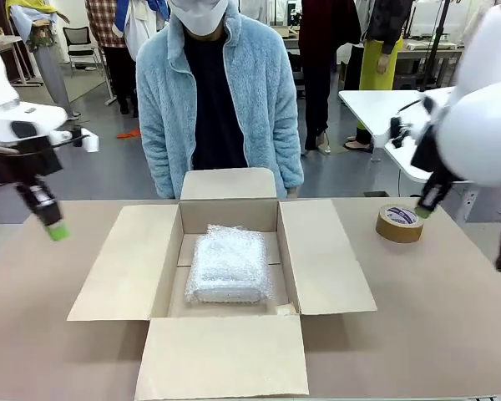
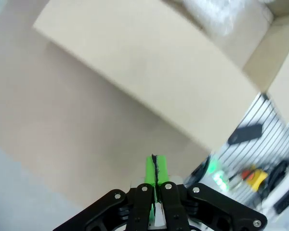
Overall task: Wrap the clocks to prevent damage.
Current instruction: Once the human has placed the objects inside and stepped back, release both hands from the side flaps of the Package Box.
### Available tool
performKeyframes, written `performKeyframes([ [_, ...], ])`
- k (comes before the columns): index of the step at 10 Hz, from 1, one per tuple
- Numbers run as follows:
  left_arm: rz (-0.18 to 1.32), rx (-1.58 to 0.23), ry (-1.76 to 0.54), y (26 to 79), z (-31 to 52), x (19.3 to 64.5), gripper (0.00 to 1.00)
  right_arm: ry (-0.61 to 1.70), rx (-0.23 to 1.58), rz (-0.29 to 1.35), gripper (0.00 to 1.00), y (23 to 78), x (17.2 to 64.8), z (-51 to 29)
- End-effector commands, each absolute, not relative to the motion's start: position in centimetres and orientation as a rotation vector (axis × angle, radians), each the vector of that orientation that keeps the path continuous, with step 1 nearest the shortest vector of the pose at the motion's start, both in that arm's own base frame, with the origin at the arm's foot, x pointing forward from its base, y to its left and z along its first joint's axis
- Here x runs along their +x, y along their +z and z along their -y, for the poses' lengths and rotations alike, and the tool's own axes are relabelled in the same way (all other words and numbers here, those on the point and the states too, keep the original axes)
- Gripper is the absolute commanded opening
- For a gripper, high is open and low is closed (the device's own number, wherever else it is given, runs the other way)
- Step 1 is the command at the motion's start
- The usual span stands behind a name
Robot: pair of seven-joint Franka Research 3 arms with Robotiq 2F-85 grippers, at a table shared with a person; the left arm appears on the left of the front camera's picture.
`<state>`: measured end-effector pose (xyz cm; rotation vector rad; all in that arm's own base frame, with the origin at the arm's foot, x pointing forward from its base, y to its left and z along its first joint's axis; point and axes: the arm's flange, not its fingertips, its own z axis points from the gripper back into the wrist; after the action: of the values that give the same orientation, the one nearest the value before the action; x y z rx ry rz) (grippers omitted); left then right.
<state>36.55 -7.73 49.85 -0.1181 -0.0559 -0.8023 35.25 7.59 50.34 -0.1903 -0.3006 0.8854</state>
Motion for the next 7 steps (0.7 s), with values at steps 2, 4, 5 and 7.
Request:
performKeyframes([
  [2, 0.056, -0.118, -0.802, 49.9, 7.7, 36.6, 0.00, 0.885, -0.190, 0.301, 0.01, 50.3, 35.3, -7.6],
  [4, 0.056, -0.118, -0.802, 49.9, 7.7, 36.6, 0.00, 0.860, -0.174, 0.326, 0.01, 51.1, 34.4, -6.1],
  [5, 0.062, -0.074, -0.817, 50.6, 6.7, 36.2, 0.00, 1.088, -0.115, 0.371, 0.01, 50.7, 35.2, -6.3],
  [7, 0.084, -0.202, -1.025, 49.9, 3.4, 37.8, 0.00, 1.266, 0.061, 0.495, 0.01, 49.3, 36.1, -4.1],
])
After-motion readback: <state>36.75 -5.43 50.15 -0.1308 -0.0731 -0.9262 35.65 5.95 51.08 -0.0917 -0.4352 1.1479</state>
